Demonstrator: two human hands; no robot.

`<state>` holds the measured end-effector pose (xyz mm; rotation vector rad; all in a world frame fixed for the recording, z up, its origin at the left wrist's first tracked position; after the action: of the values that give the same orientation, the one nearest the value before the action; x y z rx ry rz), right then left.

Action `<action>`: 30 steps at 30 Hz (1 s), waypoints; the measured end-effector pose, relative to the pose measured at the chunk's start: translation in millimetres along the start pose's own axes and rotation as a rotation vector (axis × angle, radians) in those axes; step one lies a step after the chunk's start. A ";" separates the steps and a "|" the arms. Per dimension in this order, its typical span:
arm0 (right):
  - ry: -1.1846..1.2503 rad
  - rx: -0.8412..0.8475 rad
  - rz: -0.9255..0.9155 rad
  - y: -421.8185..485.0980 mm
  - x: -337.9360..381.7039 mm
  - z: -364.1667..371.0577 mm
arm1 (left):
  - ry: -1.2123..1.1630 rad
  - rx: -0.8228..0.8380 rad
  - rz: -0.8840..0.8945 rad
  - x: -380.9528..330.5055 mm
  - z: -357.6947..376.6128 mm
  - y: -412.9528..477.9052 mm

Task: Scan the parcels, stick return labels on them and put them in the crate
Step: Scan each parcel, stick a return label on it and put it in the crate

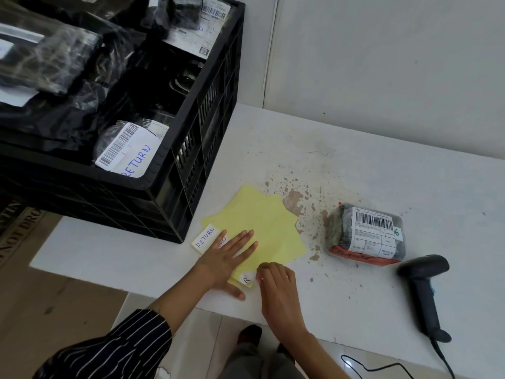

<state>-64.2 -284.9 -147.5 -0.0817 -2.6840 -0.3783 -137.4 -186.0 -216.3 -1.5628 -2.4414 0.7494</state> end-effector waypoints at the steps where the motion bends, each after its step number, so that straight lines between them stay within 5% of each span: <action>1: 0.020 -0.006 -0.002 -1.5 1.8 -4.2 | 0.002 0.014 -0.007 0.7 -0.1 0.2; 11: 0.414 -0.130 0.318 -9.7 -17.3 -51.6 | -0.006 0.132 0.066 7.3 -15.0 12.9; 16: 0.479 -0.298 0.525 -8.1 -65.6 -92.9 | -0.224 0.116 0.104 17.3 -43.6 19.1; 23: 0.519 -0.557 0.821 -16.8 -153.2 -146.7 | -0.406 -0.234 -0.010 -2.4 -84.8 37.7; 30: 0.502 -0.601 0.835 1.2 -189.0 -150.1 | -0.692 -0.533 -0.047 -83.3 -136.6 62.4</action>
<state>168.1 -325.0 -95.8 -1.0738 -1.7562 -0.7702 2.3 -193.8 -116.7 -1.5755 -3.3988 0.7661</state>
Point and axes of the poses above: each hand's wrist, its own y-axis towards the middle knuckle, its own z-axis out of the palm, x = y × z, the point moved 7 cm from there along y, towards the middle knuckle, and after that the axes turned 3 degrees about x, right-handed, at the moved point
